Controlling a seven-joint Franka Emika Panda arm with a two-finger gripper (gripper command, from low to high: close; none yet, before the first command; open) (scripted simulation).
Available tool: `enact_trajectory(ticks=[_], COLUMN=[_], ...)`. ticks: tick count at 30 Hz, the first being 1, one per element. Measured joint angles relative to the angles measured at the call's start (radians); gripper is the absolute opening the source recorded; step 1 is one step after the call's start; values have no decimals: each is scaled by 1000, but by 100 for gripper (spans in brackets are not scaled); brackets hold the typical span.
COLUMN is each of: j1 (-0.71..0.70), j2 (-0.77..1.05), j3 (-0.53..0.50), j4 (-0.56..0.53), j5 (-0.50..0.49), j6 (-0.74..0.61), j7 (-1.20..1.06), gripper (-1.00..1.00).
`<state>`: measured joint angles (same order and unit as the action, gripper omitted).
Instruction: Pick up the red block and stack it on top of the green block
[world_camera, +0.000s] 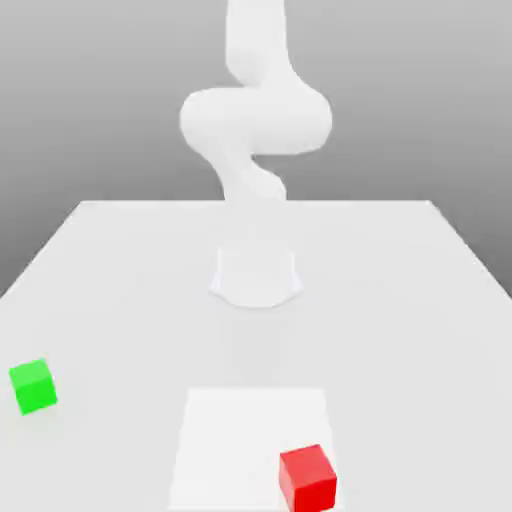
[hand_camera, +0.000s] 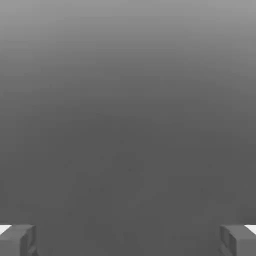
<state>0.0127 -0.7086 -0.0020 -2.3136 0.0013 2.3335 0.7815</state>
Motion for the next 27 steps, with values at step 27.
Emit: enact_trajectory(ticks=[27], j1=[89], j2=[985], j3=[18], j4=[-128], j5=[-12], j6=[390], j7=[-170], gripper=[0])
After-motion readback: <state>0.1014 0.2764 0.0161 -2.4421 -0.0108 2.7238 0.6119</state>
